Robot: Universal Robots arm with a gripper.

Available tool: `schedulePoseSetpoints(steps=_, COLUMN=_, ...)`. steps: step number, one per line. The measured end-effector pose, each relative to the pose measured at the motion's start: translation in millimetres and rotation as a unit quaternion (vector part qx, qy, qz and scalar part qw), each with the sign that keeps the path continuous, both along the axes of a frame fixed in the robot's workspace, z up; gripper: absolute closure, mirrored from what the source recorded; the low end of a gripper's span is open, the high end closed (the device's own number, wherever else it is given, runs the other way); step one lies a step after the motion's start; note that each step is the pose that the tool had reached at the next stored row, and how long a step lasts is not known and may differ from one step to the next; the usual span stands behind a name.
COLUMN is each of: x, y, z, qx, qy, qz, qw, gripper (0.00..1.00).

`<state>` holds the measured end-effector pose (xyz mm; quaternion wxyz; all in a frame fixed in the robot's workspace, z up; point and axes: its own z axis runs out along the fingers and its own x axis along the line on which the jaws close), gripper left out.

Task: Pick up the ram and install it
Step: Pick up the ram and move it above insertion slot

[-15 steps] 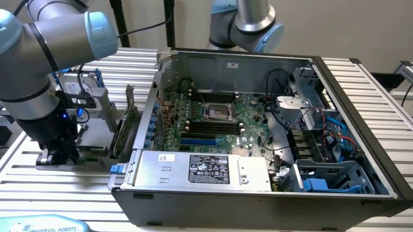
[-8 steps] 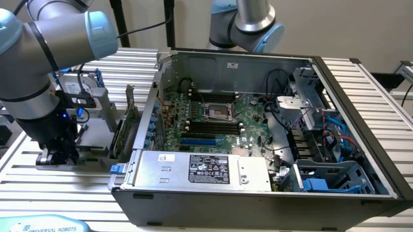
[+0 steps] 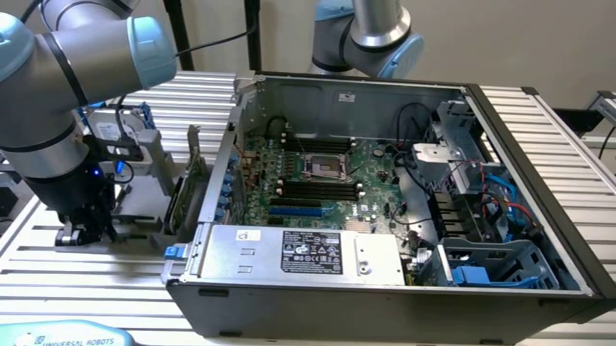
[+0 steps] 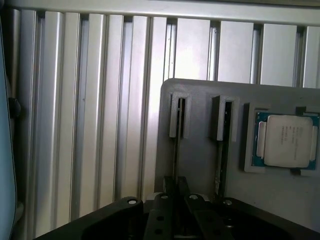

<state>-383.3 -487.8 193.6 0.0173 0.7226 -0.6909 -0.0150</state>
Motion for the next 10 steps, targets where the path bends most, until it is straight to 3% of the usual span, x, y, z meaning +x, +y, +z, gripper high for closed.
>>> schedulePoseSetpoints(steps=10, x=0.0, y=-1.7, z=0.0, qx=0.0, qy=0.0, qz=-0.004, qw=1.0, gripper=0.86)
